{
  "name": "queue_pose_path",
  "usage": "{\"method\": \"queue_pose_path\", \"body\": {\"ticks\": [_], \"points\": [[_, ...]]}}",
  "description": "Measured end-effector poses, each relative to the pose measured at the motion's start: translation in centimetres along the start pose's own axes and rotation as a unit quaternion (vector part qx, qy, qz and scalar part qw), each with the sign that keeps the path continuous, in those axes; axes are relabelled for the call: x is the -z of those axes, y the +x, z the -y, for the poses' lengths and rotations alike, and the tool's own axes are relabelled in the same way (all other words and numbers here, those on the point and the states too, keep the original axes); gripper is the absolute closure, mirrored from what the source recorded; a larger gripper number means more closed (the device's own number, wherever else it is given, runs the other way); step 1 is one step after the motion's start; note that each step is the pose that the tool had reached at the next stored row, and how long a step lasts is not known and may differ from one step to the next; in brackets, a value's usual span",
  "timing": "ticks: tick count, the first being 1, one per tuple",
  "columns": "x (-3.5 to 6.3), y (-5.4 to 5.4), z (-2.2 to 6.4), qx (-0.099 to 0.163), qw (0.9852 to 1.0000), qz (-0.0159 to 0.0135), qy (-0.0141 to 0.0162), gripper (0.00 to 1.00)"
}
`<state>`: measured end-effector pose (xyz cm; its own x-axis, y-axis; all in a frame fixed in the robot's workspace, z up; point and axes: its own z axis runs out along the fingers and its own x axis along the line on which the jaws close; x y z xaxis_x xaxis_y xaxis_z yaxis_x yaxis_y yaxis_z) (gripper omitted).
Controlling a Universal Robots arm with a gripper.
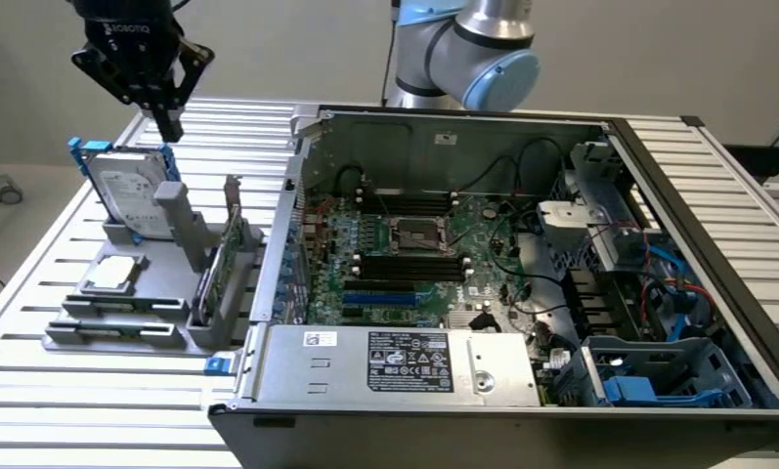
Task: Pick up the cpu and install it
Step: 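Reach for the cpu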
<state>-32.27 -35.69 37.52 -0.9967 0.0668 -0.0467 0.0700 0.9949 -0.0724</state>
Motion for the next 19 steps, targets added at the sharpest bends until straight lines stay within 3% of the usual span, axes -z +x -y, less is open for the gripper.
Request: {"method": "queue_pose_path", "body": {"ticks": [12, 19], "points": [[-0.56, 5.5, -0.44, 0.000, 1.0000, -0.0001, 0.0000, 0.89], [-0.90, 8.7, -0.31, 0.000, 1.0000, -0.0025, 0.0002, 0.89]]}}
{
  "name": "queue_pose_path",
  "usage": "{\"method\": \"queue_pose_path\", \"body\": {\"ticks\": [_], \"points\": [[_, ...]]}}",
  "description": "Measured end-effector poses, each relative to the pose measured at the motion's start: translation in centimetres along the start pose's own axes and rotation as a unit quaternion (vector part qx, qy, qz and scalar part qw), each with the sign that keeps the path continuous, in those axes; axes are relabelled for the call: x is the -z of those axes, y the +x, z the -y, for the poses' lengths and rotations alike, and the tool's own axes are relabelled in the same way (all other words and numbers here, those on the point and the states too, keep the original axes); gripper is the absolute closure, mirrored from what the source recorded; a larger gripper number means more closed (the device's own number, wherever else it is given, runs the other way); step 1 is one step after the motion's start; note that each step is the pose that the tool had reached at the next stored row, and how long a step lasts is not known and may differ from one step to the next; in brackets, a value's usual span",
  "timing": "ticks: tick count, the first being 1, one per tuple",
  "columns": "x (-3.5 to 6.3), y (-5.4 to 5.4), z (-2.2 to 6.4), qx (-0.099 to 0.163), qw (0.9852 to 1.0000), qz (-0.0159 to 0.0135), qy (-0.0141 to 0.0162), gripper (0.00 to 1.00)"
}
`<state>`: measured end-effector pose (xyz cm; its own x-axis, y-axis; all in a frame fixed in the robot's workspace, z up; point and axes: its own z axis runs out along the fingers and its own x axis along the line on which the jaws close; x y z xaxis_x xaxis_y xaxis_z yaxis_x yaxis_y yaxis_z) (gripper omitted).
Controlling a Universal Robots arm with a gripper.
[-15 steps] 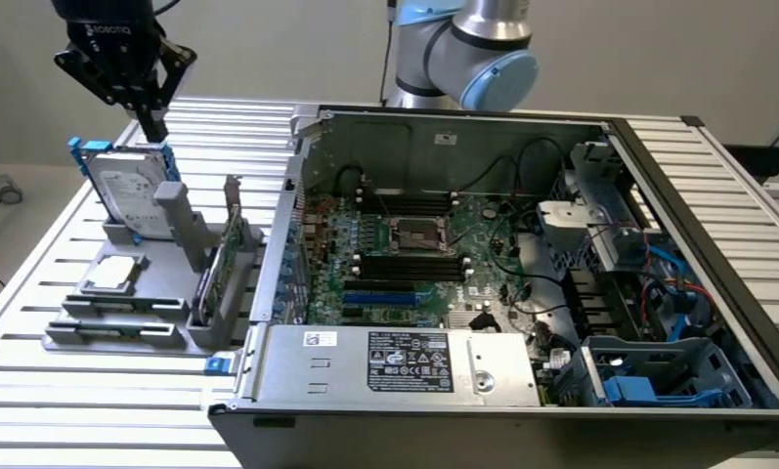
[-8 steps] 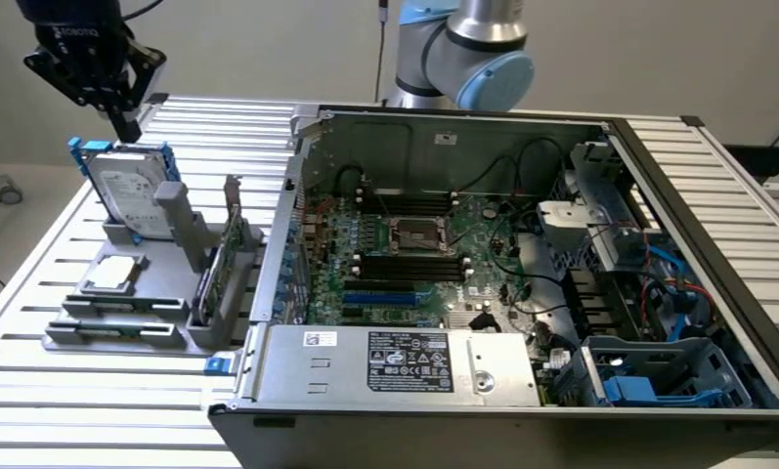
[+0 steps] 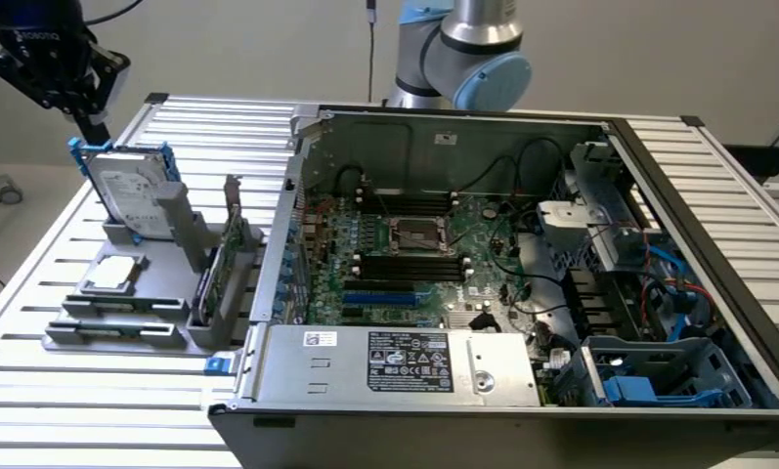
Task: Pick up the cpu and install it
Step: 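Reach for the cpu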
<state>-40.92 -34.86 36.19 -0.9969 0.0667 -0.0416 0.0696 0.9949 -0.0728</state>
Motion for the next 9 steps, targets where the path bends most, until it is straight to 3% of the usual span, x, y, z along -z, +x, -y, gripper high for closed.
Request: {"method": "queue_pose_path", "body": {"ticks": [9], "points": [[-0.52, 3.7, 0.21, 0.000, 1.0000, -0.0040, 0.0000, 0.89]]}}
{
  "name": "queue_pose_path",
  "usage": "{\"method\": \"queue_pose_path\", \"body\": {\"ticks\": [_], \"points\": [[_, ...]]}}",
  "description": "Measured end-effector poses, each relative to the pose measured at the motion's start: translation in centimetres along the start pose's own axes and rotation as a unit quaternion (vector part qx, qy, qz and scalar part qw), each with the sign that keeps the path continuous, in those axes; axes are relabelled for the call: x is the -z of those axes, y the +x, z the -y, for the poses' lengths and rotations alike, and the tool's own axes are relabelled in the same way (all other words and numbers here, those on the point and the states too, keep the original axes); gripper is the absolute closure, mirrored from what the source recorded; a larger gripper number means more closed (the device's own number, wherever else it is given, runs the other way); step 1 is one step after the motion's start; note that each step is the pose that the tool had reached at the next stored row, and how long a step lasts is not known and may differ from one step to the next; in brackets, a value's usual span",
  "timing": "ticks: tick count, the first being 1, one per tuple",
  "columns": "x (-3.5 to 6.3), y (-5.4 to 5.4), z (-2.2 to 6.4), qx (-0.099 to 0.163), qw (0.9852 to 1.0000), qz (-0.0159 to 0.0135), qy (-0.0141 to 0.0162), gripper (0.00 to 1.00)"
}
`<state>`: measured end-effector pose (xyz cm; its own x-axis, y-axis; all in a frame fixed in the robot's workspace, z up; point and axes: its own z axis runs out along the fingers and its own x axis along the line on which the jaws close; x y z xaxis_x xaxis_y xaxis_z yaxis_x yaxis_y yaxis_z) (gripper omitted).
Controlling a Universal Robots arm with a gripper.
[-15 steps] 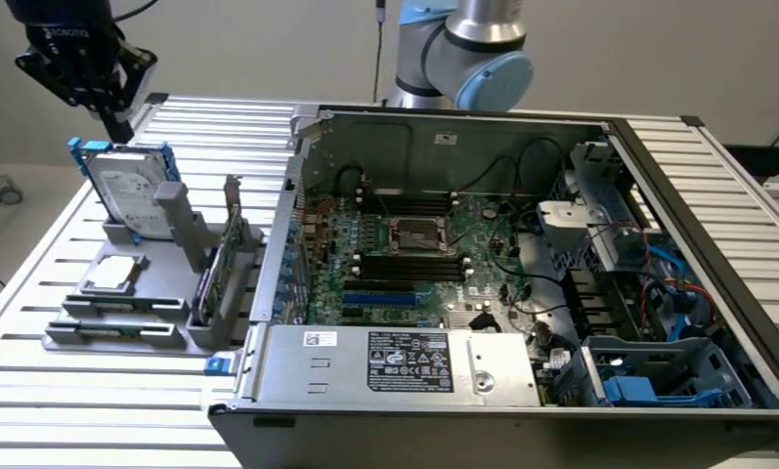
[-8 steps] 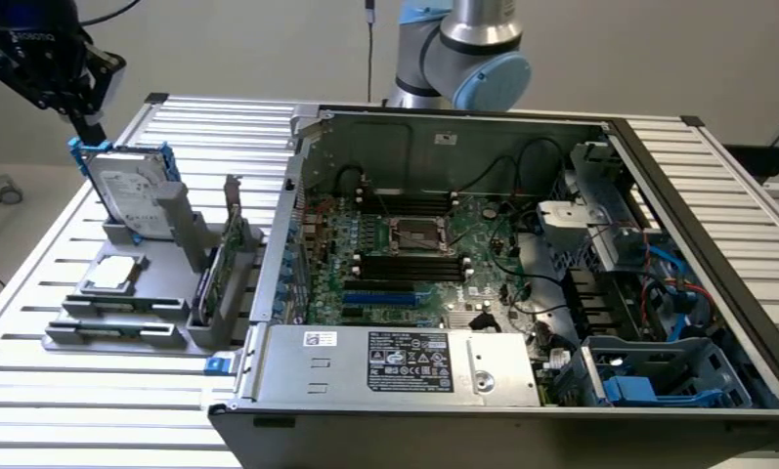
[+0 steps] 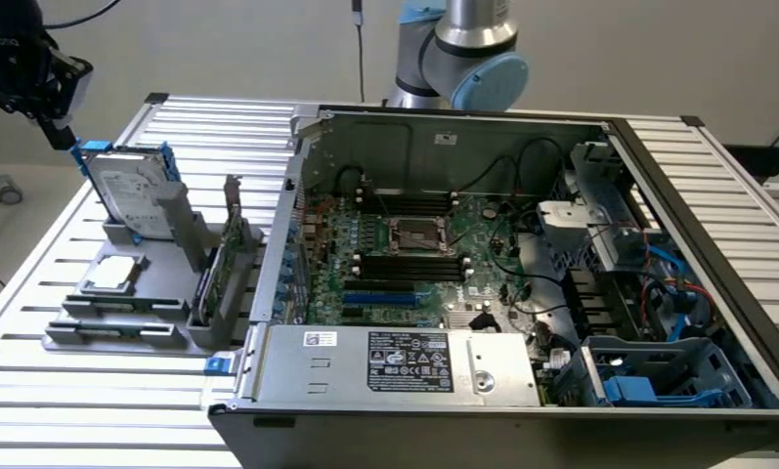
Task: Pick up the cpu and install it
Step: 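Reach for the cpu, then pick up the cpu and move it towards the insertion slot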
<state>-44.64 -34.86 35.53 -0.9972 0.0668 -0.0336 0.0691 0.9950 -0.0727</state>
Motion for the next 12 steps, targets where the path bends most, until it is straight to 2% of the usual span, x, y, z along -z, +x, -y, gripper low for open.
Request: {"method": "queue_pose_path", "body": {"ticks": [12], "points": [[0.01, 0.01, 0.00, 0.000, 1.0000, -0.0003, 0.0000, 0.89]]}}
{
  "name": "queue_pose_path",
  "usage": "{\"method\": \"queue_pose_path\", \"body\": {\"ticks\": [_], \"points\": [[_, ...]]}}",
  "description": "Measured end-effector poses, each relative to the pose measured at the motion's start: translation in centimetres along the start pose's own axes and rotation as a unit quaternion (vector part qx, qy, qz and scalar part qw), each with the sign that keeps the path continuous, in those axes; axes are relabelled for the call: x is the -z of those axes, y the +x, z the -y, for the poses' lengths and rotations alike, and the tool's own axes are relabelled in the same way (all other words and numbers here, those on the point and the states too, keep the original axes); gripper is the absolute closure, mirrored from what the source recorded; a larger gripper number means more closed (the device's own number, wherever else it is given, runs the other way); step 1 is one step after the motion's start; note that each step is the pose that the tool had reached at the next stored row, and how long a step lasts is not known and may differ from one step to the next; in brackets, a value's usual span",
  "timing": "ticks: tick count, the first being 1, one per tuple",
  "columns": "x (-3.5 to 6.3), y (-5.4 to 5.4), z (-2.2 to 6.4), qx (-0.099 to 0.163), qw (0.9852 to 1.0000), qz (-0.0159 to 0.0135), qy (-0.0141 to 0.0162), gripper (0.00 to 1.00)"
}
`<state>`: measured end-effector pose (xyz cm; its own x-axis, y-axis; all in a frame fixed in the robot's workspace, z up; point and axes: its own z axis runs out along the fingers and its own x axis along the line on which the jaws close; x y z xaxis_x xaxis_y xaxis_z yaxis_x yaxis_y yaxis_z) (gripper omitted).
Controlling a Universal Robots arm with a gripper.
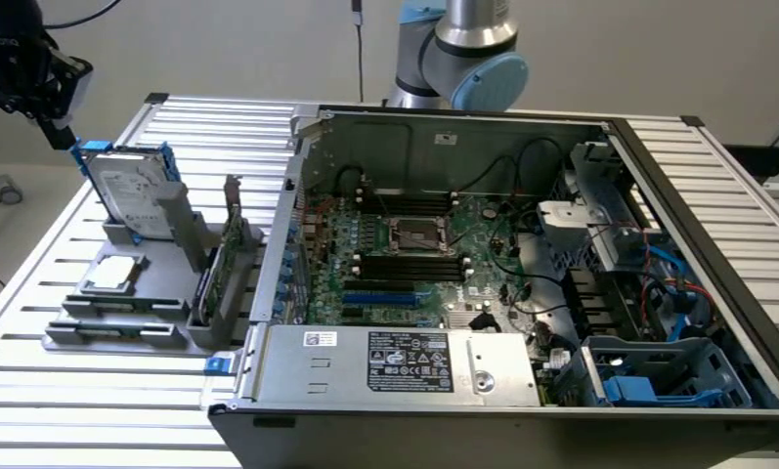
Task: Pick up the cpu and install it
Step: 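Pick up the cpu and move it towards the insertion slot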
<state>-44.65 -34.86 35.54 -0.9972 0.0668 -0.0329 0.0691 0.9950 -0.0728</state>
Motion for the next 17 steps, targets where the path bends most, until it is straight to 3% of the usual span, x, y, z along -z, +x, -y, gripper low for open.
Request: {"method": "queue_pose_path", "body": {"ticks": [4, 14, 17], "points": [[0.00, 0.00, 0.00, 0.000, 1.0000, -0.0001, 0.0000, 0.88], [-0.30, 0.18, 0.05, 0.000, 1.0000, -0.0002, 0.0000, 0.46], [-0.87, 0.45, 0.45, 0.000, 1.0000, -0.0001, -0.0001, 0.46]]}}
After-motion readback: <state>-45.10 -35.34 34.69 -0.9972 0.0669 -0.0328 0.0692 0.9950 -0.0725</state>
